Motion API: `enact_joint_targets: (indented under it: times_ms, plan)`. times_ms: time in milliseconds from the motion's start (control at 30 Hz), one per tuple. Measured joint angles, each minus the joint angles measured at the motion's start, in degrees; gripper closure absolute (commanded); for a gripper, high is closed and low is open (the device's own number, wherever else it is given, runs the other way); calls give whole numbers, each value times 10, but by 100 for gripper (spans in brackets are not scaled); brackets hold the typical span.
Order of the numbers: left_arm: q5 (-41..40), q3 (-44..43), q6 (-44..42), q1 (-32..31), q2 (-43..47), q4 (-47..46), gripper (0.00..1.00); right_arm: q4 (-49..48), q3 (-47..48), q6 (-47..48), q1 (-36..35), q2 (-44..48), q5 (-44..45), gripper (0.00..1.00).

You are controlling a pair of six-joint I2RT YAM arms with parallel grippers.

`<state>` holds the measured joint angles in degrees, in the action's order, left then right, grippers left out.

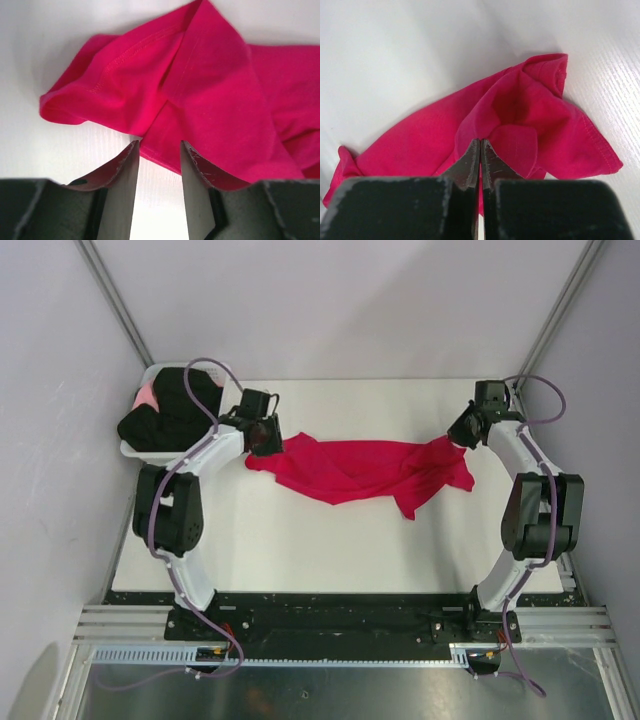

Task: Fold and stack the t-shirts
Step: Flatten out the tshirt

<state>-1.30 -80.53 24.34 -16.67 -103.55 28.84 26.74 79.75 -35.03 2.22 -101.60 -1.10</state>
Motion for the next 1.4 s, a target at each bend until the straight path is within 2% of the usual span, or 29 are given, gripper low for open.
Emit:
enact_joint_targets:
  times_ms: [233,1067,1267,1400]
  plan:
    - [-3,6,0,-14,-51,-1,58,1,-9,2,-11,18,0,100]
    - [-30,45,2,-28,-52,-7,59,13,-21,6,-17,44,-1,100]
    - [-30,47,7,-32,-52,-7,64,14,-21,6,-17,51,-2,100]
    - [-31,49,11,-34,-52,-8,71,16,-21,6,-17,54,-3,100]
